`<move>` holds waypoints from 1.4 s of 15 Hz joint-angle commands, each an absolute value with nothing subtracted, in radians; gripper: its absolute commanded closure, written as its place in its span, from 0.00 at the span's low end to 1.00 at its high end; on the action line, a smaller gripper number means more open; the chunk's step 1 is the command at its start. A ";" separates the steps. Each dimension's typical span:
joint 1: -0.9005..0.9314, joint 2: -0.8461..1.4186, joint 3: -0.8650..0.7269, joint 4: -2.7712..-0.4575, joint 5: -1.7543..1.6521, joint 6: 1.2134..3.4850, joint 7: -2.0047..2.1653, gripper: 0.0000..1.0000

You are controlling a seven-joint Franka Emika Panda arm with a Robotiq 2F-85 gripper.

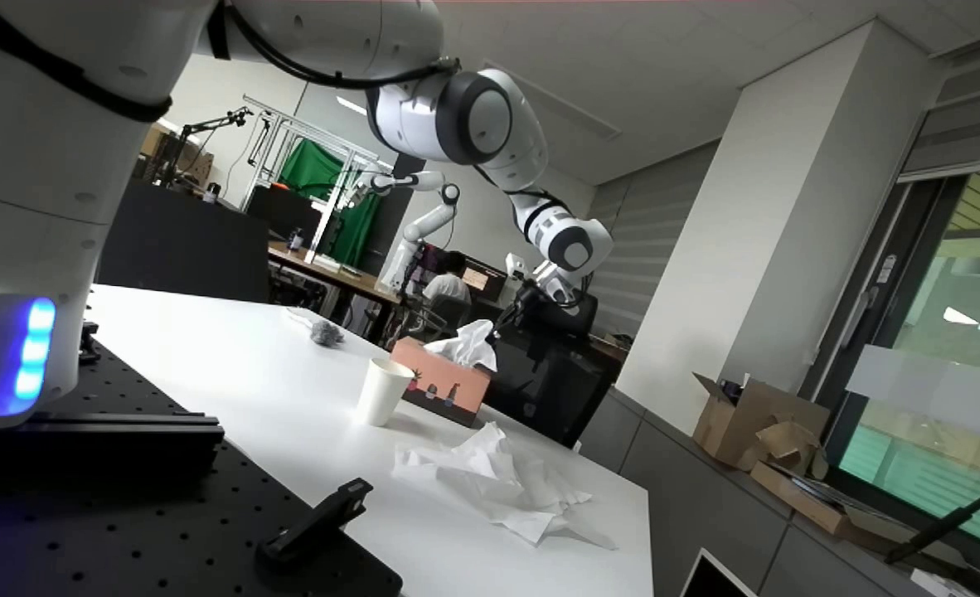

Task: Remove a tissue from the box and put it on the table

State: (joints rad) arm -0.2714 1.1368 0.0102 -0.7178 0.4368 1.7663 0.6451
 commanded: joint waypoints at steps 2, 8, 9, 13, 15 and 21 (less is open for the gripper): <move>-0.237 1.095 0.024 -0.643 0.433 1.730 0.689 1.00; -0.174 0.992 -0.031 -0.529 0.340 1.711 0.680 1.00; -0.169 0.976 -0.044 -0.514 0.318 1.718 0.676 1.00; -0.173 0.914 -0.134 -0.479 0.193 1.726 0.675 1.00; -0.210 0.943 -0.155 -0.395 0.100 1.655 0.670 1.00; -0.324 1.000 -0.257 -0.369 -0.095 1.538 0.622 1.00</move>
